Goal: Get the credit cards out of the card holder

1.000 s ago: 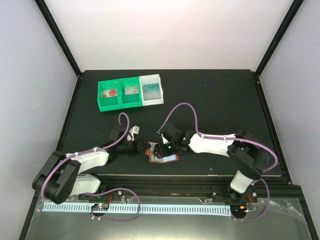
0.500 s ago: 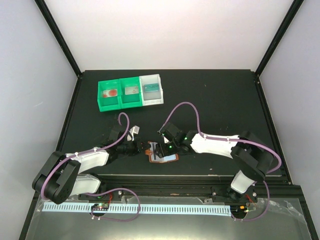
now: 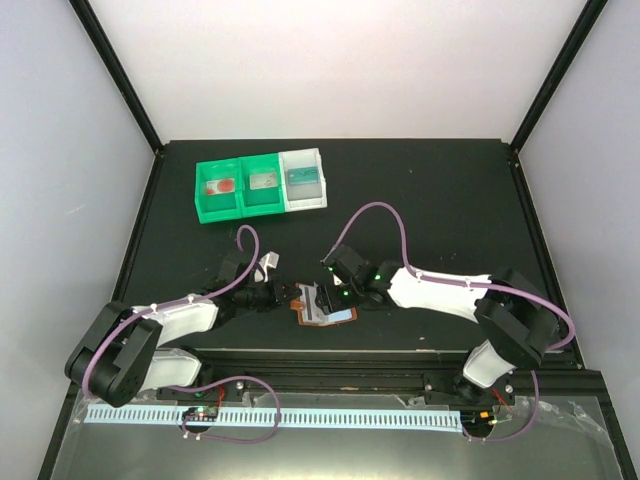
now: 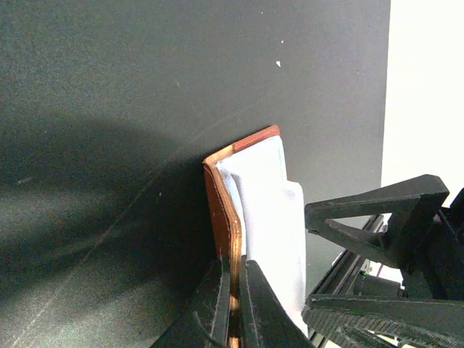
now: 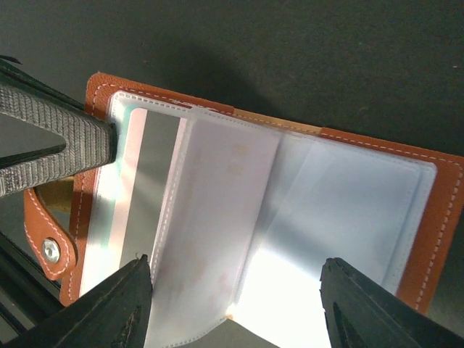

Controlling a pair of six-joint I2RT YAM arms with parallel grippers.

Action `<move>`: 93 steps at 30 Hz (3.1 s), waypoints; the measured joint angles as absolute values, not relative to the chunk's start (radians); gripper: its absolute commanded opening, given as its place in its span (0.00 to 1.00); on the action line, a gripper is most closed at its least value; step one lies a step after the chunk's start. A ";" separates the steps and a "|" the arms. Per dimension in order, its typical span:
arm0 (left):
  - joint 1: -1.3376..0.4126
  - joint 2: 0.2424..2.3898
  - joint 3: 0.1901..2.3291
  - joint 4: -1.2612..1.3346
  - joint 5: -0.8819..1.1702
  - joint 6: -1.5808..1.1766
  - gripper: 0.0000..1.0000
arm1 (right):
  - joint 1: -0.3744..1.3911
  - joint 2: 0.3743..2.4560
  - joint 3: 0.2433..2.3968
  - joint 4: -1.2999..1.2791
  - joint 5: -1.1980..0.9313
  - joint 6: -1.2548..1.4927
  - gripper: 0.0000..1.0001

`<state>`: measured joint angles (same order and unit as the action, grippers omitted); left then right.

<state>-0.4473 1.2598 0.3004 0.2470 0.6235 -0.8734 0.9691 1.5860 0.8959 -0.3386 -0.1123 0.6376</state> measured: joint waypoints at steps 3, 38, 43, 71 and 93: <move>-0.447 1.267 0.300 0.247 0.624 -0.873 0.02 | 0.969 1.568 0.888 -0.350 -0.097 0.638 0.63; -0.448 1.185 0.443 -0.030 0.507 -0.755 0.48 | 0.947 1.491 0.854 -0.417 0.015 0.635 0.17; -0.460 1.157 0.456 -0.040 0.506 -0.757 0.49 | 0.927 1.533 0.843 -0.360 -0.015 0.635 0.17; -0.591 1.489 0.420 0.292 0.544 -0.866 0.39 | 0.901 1.588 0.733 -0.199 -0.066 0.655 0.12; -0.595 1.539 0.401 0.394 0.564 -0.902 0.01 | 0.900 1.588 0.715 -0.152 -0.081 0.667 0.11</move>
<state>-0.5949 1.5387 0.4007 0.3943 0.5640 -0.9020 0.9005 1.5883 0.7155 -0.1520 -0.0811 0.6674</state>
